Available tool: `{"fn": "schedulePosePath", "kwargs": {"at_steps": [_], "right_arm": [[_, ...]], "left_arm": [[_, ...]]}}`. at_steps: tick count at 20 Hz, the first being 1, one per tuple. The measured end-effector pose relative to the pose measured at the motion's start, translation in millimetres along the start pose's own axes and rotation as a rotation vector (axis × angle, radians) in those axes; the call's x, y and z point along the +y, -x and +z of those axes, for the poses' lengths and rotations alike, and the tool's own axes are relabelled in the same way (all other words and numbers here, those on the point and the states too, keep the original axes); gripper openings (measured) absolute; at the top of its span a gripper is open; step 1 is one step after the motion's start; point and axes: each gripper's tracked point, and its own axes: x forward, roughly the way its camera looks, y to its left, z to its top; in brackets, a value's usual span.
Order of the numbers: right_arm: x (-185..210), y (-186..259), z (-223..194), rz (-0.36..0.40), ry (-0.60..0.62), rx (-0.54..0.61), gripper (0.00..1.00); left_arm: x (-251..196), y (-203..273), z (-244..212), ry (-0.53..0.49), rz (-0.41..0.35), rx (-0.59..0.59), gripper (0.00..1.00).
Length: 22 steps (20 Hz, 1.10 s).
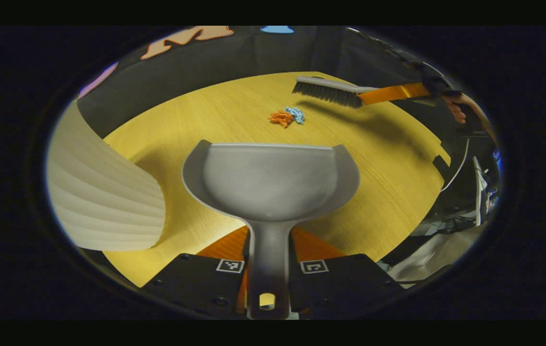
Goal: Pick up the small broom and dustpan from the desktop, sweep the trash into the dustpan with the broom, and then empty the trash into the garbage bin.
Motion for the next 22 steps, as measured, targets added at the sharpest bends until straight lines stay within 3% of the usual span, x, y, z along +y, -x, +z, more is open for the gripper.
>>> {"fn": "schedulePosePath", "kwargs": {"at_steps": [1,4,8,14,18,22], "right_arm": [[5.1,-8.7,5.3,0.006,0.039,0.001,0.24],[6.3,-34.5,8.2,-0.012,0.233,0.025,0.28],[47.4,-21.9,3.5,0.209,0.389,0.052,0.28],[50.2,-28.1,-12.7,0.346,0.535,0.111,0.29],[45.4,-19.5,5.3,0.358,0.478,0.035,0.28],[22.3,-7.8,30.1,0.276,0.348,-0.064,0.28]], "left_arm": [[-0.4,1.3,-1.3,0.009,-0.013,0.004,0.28],[6.0,-2.4,-11.7,-0.025,0.008,0.042,0.28],[11.6,-12.1,-26.4,-0.024,0.025,0.088,0.28],[6.4,-13.1,-26.9,0.009,0.021,0.069,0.27],[7.2,-13.7,-23.8,0.025,0.026,0.032,0.28],[7.0,-15.8,-20.3,0.057,0.026,-0.011,0.30]]}}
